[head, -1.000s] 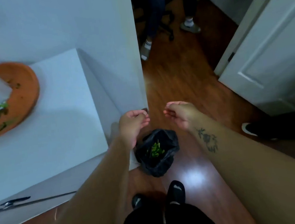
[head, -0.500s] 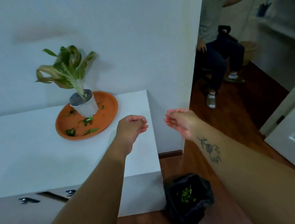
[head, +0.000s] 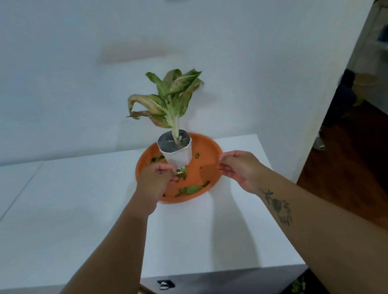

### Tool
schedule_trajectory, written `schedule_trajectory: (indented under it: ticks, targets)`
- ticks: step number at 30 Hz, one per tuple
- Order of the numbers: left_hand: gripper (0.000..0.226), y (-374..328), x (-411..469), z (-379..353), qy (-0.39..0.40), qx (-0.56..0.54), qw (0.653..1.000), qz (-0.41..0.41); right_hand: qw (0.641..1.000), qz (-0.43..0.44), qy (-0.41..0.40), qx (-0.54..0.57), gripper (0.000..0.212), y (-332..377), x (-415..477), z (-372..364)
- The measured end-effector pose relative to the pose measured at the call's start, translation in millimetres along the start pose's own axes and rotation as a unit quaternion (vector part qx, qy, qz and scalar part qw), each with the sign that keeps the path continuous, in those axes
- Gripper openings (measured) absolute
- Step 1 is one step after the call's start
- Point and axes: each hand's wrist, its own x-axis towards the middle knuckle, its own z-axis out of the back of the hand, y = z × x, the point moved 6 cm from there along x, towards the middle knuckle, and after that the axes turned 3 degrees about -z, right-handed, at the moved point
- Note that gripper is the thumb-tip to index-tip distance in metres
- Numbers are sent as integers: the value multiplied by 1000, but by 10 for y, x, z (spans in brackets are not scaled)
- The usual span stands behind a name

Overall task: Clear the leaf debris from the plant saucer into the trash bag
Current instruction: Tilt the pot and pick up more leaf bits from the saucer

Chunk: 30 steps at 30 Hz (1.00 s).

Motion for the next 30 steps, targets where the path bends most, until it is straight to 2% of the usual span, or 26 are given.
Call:
schedule_trajectory:
  ticks: [4,10,16,21,27,30]
  targets:
    - [11,75,385,280,28,7,1000,-4,999,4,-32,5,10,-72,239,-445]
    - [14,98,774,426,69,62,995,-24,997,-1,-81,2,8,-150,438,-735]
    - [34,7,956,355,86,119,985,-89,993,-13,-119,-23,6,-171,547,-696]
    - [47,-203,1033,205,44,218,951,-216,990,-14,-132,-48,9,-156,663,-636]
    - [85,-237,1099,53,26,328,914,-238,991,-27,-118,-60,12,-100,790,-604]
    - [95,-209,1143,14,56,358,905,-222,992,-27,-107,-67,12,-69,833,-612]
